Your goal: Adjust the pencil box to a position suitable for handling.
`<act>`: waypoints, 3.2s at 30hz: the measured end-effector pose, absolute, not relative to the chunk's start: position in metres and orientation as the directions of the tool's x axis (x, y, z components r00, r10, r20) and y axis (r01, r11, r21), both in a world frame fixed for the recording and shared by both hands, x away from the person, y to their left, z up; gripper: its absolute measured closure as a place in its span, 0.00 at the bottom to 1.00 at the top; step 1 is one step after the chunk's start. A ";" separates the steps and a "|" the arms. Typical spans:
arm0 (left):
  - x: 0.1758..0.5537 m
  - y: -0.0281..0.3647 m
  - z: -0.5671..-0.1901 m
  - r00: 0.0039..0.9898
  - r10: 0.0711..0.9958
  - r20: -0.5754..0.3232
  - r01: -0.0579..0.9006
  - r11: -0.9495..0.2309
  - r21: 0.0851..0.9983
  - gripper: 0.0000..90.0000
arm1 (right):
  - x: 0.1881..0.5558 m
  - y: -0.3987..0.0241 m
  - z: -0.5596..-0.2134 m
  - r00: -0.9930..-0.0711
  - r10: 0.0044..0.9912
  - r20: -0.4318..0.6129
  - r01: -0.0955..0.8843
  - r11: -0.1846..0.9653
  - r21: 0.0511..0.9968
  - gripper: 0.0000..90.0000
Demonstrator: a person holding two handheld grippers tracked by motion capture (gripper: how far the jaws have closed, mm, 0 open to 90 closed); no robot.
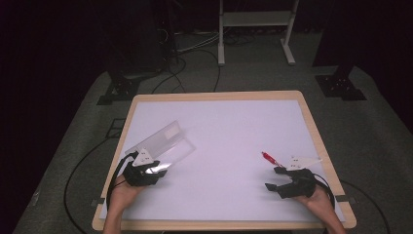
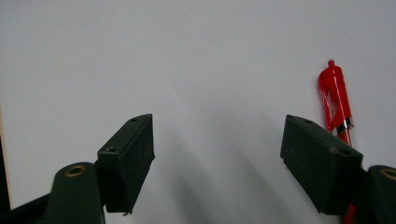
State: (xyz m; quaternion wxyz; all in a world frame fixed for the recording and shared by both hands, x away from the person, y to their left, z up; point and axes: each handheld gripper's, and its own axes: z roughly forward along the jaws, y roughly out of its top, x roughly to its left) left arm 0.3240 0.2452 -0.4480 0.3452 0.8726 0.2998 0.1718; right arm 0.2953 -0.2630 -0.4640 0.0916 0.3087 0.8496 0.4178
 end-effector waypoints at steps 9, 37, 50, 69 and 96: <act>0.326 0.244 -0.452 0.760 0.642 0.104 0.418 -0.605 0.677 0.71 | 0.295 -0.263 -0.464 -0.794 0.599 0.102 0.446 0.460 0.768 0.28; 0.327 0.242 -0.458 0.787 0.608 0.107 0.415 -0.650 0.637 0.98 | 0.295 -0.264 -0.464 -0.795 0.597 0.105 0.447 0.461 0.766 0.28; 0.325 0.238 -0.454 0.784 0.604 0.143 0.392 -0.660 0.641 0.99 | 0.295 -0.264 -0.465 -0.799 0.593 0.102 0.445 0.469 0.763 0.28; 0.314 0.225 -0.433 0.804 0.562 0.193 0.293 -0.658 0.693 1.00 | 0.295 -0.265 -0.465 -0.799 0.593 0.101 0.444 0.468 0.764 0.28; 0.300 0.181 -0.419 0.893 0.409 0.189 0.144 -0.656 0.741 1.00 | 0.295 -0.269 -0.463 -0.791 0.604 0.099 0.447 0.459 0.768 0.28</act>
